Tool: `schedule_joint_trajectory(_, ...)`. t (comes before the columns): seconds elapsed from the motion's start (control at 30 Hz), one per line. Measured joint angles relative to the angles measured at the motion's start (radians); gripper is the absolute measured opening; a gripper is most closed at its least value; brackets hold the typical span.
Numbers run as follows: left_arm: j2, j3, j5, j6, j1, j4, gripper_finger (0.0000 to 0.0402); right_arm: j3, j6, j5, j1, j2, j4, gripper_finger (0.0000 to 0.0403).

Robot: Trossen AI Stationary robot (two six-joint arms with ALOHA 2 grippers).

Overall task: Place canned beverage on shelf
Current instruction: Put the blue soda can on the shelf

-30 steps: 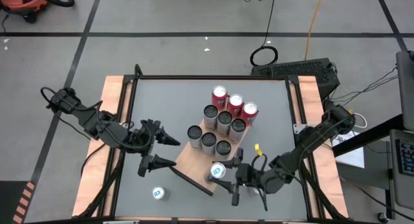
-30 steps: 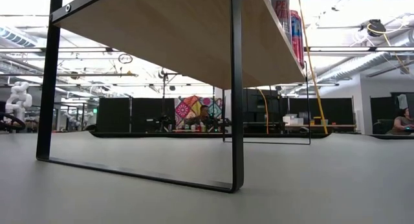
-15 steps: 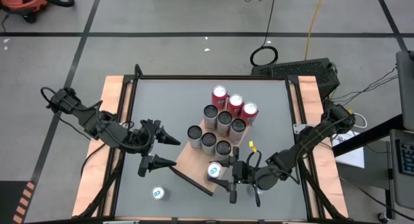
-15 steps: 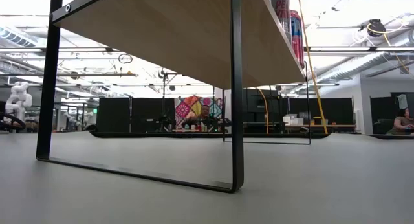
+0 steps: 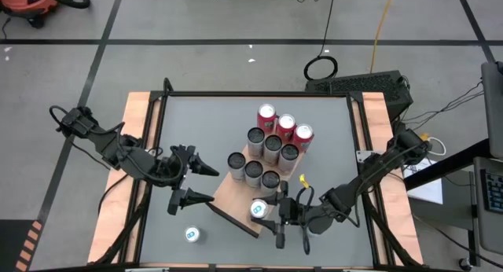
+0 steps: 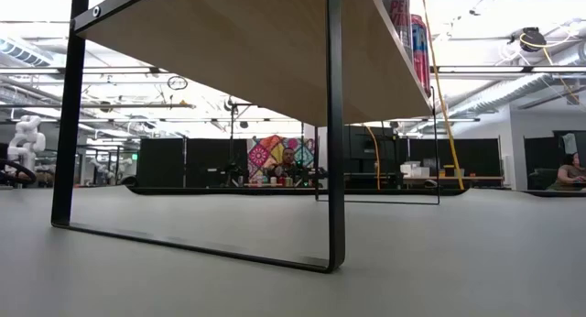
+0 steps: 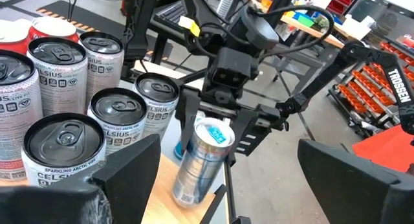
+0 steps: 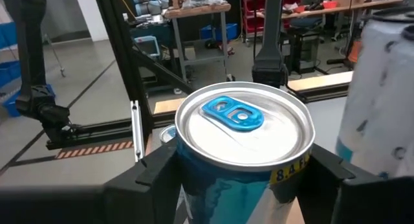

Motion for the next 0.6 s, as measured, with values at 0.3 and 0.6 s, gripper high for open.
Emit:
schedule_joint_trajectory(0.3,0.0,0.0,0.012,-0.001,0.0,-0.003,0.0368,0.047,-0.011,0.003,0.0,0.056,0.003,0.0208)
schedule_joint_trajectory(0.6,0.0,0.0,0.016,0.0,0.0,-0.007,0.0368,0.049,-0.012,0.01,0.0,0.055,-0.003,0.0208)
